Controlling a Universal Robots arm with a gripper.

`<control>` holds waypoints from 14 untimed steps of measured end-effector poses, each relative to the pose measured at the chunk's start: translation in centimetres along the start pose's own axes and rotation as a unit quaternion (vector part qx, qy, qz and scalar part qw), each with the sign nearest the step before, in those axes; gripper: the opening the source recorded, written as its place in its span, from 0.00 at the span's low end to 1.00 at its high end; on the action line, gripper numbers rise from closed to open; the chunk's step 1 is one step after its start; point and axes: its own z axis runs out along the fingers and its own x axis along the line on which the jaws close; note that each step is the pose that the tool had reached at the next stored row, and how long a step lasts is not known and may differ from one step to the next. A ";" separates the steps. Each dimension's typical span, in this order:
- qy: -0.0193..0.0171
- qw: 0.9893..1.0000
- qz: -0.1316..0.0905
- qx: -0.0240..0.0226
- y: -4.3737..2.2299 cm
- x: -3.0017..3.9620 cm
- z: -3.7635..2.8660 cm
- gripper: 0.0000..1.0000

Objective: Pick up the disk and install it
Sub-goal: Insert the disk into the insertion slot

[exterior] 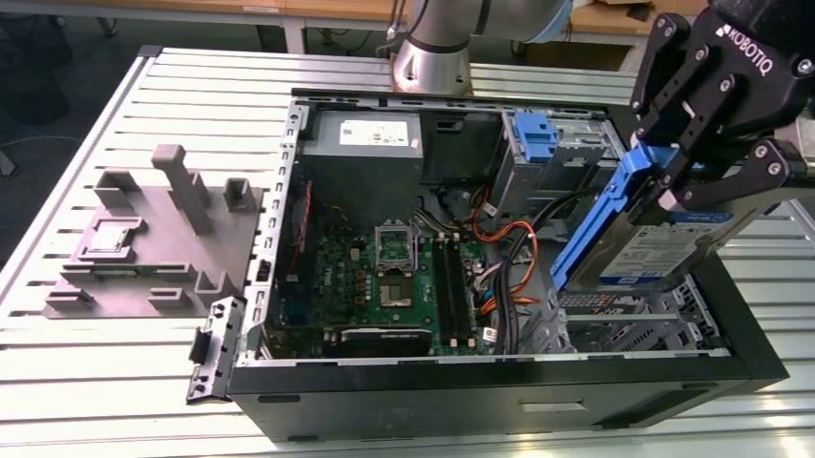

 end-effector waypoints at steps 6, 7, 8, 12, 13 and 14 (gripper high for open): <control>0.000 1.000 0.002 0.000 -0.56 0.05 0.46 0.37; 0.000 1.000 0.002 0.000 -0.63 0.07 0.54 0.37; 0.000 1.000 0.002 0.000 -0.68 0.08 0.63 0.37; 0.000 1.000 0.002 0.000 -0.76 0.14 1.03 0.37; 0.000 1.000 0.002 0.000 -0.78 0.16 1.11 0.37; 0.000 1.000 0.002 0.000 -0.82 0.19 1.19 0.37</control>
